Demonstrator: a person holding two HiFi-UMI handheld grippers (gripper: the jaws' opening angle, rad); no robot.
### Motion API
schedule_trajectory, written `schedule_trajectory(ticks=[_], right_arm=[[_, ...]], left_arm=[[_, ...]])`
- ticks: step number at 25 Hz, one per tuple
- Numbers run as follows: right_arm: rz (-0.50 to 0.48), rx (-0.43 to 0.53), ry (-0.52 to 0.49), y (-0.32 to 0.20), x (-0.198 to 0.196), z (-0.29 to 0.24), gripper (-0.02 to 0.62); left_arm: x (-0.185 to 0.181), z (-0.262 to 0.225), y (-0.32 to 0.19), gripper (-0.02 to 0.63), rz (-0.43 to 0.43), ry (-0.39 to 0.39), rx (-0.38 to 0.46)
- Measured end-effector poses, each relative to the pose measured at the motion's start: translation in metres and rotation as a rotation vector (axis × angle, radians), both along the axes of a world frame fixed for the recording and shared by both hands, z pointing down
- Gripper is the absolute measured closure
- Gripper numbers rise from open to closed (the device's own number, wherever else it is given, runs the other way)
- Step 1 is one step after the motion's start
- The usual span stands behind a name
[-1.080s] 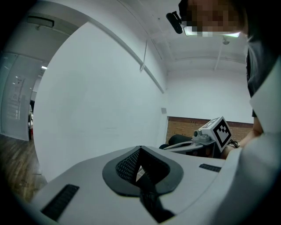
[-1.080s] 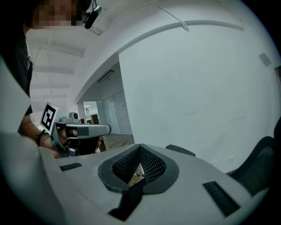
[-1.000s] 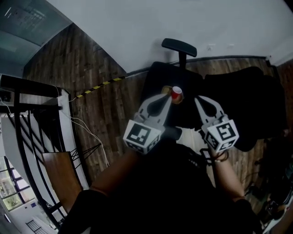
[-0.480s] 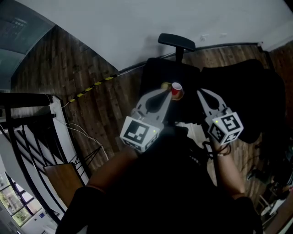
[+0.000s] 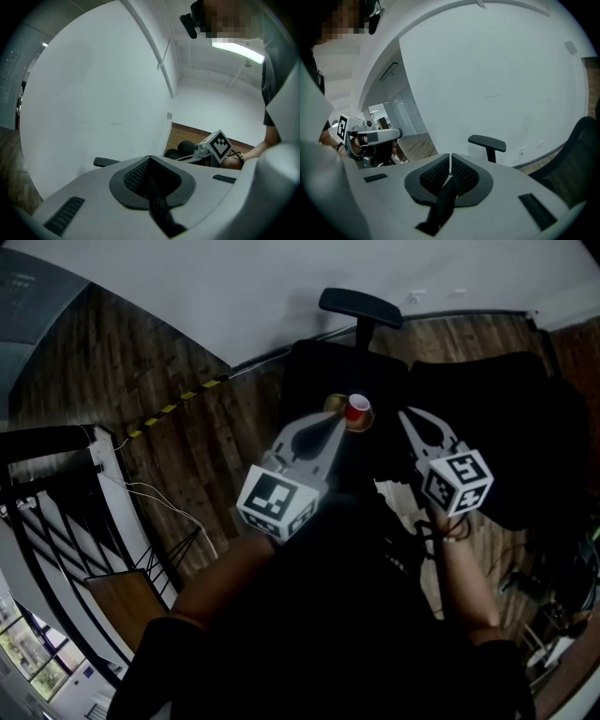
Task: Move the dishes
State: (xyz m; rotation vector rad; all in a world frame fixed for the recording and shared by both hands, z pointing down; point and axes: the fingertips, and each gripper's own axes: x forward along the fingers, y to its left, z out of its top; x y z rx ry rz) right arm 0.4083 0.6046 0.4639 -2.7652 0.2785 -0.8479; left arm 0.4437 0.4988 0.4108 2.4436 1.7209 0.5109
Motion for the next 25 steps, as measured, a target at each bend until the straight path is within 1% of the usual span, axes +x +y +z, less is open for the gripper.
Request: schedule_trajectory(ticks=[3, 5, 7, 10, 12, 15, 17, 19, 21, 23, 25], right_arm=[[-0.035, 0.014, -0.002, 0.009, 0.009, 0.024, 0.586], [-0.055, 0.028, -0.022, 0.018, 0.018, 0.040, 0.586], [-0.072, 0.052, -0.060, 0.026, 0.026, 0.059, 0.584], [-0.100, 0.070, -0.121, 0.037, 0.034, 0.091, 0.584], [-0.110, 0.079, -0.150, 0.045, 0.038, 0.111, 0.581], [-0.115, 0.098, -0.208, 0.057, 0.042, 0.143, 0.563], [-0.114, 0.124, -0.255, 0.062, 0.044, 0.167, 0.541], [-0.112, 0.141, -0.300, 0.067, 0.046, 0.192, 0.534], [-0.111, 0.145, -0.350, 0.071, 0.046, 0.217, 0.531], [-0.126, 0.140, -0.395, 0.073, 0.047, 0.238, 0.529], [-0.140, 0.135, -0.430, 0.074, 0.049, 0.258, 0.530]], left_arm=[[0.001, 0.013, 0.007, 0.611, -0.028, -0.032, 0.032], [0.005, 0.023, 0.015, 0.611, -0.043, -0.050, 0.062], [0.009, 0.031, 0.022, 0.611, -0.061, -0.069, 0.080], [0.009, 0.041, 0.033, 0.611, -0.078, -0.073, 0.096], [0.009, 0.053, 0.039, 0.611, -0.090, -0.089, 0.109], [0.014, 0.070, 0.043, 0.611, -0.126, -0.133, 0.114], [0.018, 0.082, 0.046, 0.611, -0.143, -0.142, 0.123], [0.020, 0.095, 0.050, 0.611, -0.149, -0.148, 0.141], [0.023, 0.107, 0.054, 0.611, -0.151, -0.156, 0.159], [0.027, 0.117, 0.057, 0.611, -0.154, -0.153, 0.174], [0.027, 0.125, 0.058, 0.611, -0.162, -0.167, 0.192]])
